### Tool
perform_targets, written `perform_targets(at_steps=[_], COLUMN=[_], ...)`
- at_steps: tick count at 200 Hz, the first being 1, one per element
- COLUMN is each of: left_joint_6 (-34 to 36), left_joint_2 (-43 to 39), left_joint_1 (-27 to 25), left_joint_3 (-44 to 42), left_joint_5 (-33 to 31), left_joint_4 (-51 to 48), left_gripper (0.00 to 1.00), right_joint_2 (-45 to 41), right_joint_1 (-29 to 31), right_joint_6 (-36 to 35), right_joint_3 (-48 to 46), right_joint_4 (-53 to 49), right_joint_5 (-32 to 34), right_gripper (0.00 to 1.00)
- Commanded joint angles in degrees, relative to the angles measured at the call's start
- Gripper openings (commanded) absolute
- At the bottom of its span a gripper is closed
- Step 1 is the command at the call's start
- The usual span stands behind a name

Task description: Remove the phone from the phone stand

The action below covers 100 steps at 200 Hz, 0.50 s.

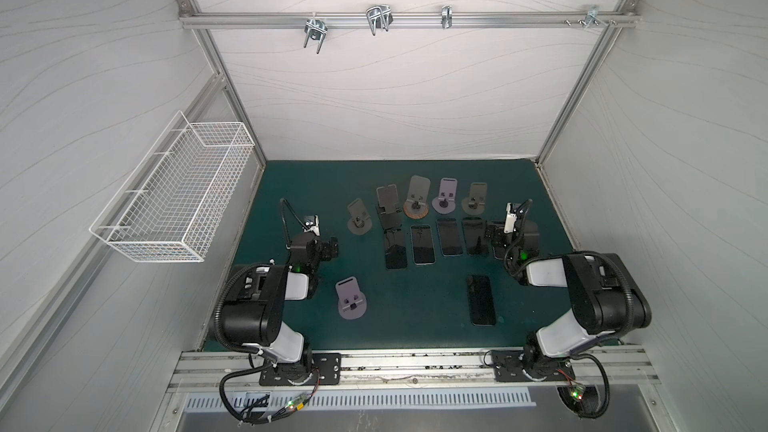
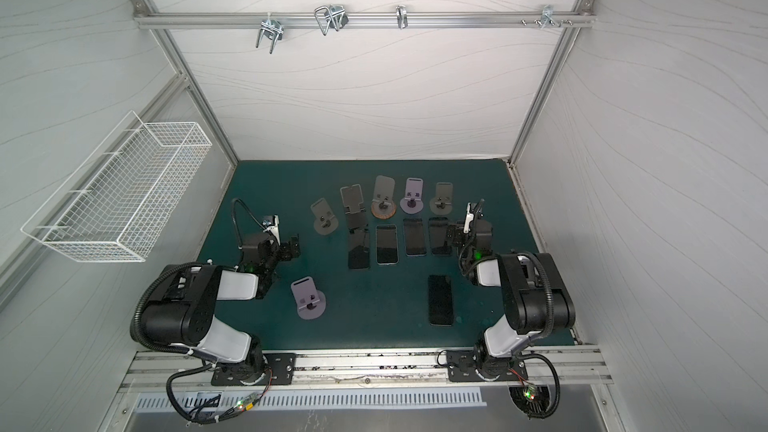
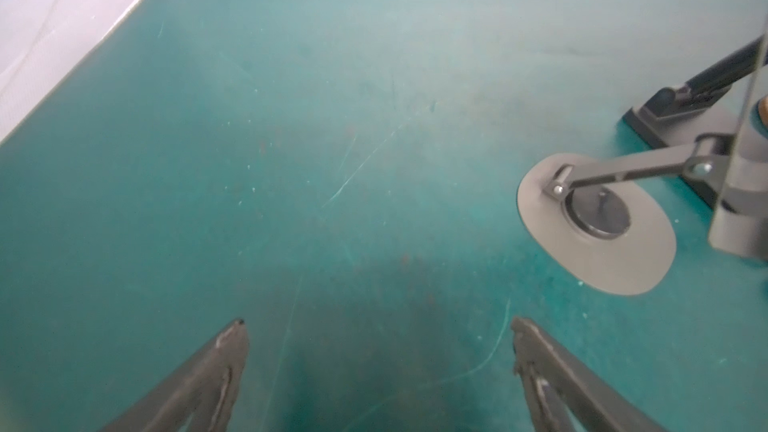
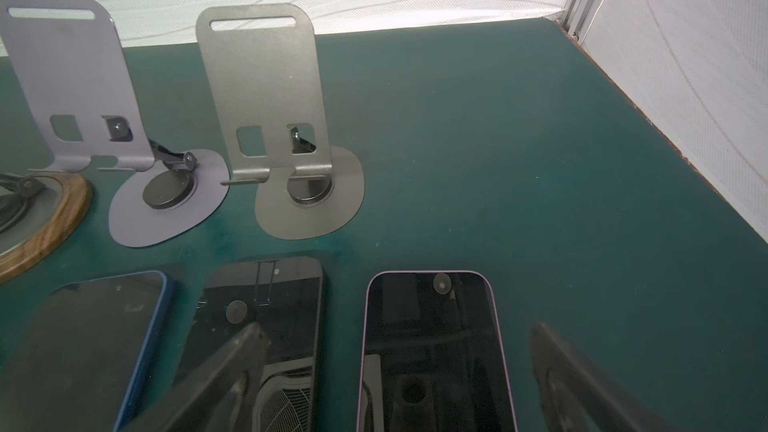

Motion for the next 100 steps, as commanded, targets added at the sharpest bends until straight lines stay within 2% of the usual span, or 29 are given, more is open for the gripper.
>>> perform_targets(at_steps=[1, 100], left_joint_6=[-0.8, -0.4], left_joint_2=[-0.2, 0.7], left_joint_1=[-0.5, -1.3], left_joint_3=[2.8, 3.4], left_joint_5=[-3.7, -5.4], left_joint_4=[4.7, 5.1], left_gripper=[1.0, 1.0], right_joint_2=[-0.4, -0.4], right_joint_1=[0.2, 0.2], right_joint_6=[-1.2, -1.1], right_joint_3=[0.4, 0.4], right_joint_4=[-0.2, -0.2], right_joint_5=[0.6, 0.6], right_gripper=[0.99, 0.99])
